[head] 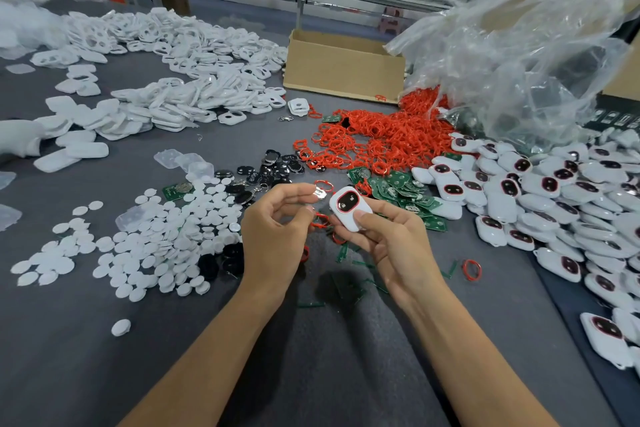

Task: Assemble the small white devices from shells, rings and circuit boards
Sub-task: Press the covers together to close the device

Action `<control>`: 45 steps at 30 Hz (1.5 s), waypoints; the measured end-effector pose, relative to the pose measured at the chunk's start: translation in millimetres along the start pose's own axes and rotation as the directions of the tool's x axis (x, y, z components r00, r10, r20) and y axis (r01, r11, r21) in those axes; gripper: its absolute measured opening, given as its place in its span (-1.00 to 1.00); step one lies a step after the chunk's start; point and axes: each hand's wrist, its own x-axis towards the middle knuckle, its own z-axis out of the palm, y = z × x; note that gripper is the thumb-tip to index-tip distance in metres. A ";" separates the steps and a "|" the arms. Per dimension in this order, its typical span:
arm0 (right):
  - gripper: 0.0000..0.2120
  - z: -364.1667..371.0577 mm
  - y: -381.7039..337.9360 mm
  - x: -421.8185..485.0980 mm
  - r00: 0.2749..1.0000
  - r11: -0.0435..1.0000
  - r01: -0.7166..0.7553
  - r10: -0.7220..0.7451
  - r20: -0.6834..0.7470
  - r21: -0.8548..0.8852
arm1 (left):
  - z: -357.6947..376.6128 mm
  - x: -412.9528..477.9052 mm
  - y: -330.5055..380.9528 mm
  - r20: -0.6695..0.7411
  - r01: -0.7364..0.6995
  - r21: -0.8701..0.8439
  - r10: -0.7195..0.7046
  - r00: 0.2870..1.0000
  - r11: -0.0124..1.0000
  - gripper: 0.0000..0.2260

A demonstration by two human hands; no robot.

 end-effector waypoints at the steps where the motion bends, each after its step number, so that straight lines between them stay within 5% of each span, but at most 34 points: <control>1: -0.80 0.0 -1.0 0.0 1.000 1.000 0.002 -0.002 -0.004 0.007 | -0.1 -0.1 -0.1 0.000 0.001 -0.001 -0.001 1.000 1.000 -0.66; 9: -0.87 -19.9 -28.5 13.2 0.961 0.955 0.168 -0.103 -0.258 0.243 | 1.3 0.7 -0.5 -0.008 0.041 -0.020 -0.042 0.999 0.999 -0.69; 12: -0.86 -55.1 -66.6 23.4 0.872 0.847 0.386 -0.206 -0.444 0.366 | 1.2 0.3 -0.2 -0.005 0.046 -0.021 -0.046 0.999 0.999 -0.70; 15: -0.89 -98.4 -98.9 30.6 0.787 0.809 0.521 -0.331 -0.521 0.273 | 0.2 -0.6 0.1 -0.001 0.055 -0.022 -0.055 0.998 0.998 -0.70; 19: -0.78 -119.7 -106.1 45.3 0.810 0.924 0.376 -0.363 -0.461 -0.066 | 1.9 1.2 -1.1 -0.008 0.058 -0.017 -0.058 0.998 0.998 -0.73; 23: -0.72 -72.4 -90.5 72.4 0.893 0.891 0.242 -0.359 -0.271 -0.384 | 7.1 -0.9 0.5 -0.009 0.019 0.026 -0.019 1.000 0.999 -0.73; 28: -0.74 43.7 -40.3 137.4 0.957 0.443 0.282 -0.196 0.215 -0.851 | 10.9 -1.1 -0.3 -0.061 -0.080 0.082 0.085 0.995 0.993 -0.75; 31: -0.65 113.1 -3.5 187.5 0.909 0.188 0.413 -0.027 0.415 -0.891 | 12.6 -2.9 -2.6 -0.166 -0.116 0.029 0.119 0.979 0.993 -0.86; 34: -0.59 163.6 26.6 226.5 0.886 0.055 0.458 0.049 0.460 -0.887 | 10.7 -1.2 -8.7 -0.240 -0.111 -0.069 0.092 0.966 0.991 -0.82; 37: -0.74 187.0 45.6 250.1 0.905 -0.046 0.425 0.038 0.423 -0.904 | 10.2 -0.7 -10.4 -0.256 -0.055 -0.195 0.004 0.967 0.979 -0.82; 41: -0.57 182.4 53.0 252.9 0.915 -0.070 0.384 -0.106 0.390 -0.921 | 8.6 0.0 -10.7 -0.280 -0.013 -0.185 -0.040 0.959 0.983 -0.72; 45: -0.57 172.5 34.1 224.1 0.883 -0.131 0.454 -0.069 0.465 -0.881 | 9.6 -1.7 -7.9 -0.180 0.069 -0.260 -0.119 0.977 0.963 -0.74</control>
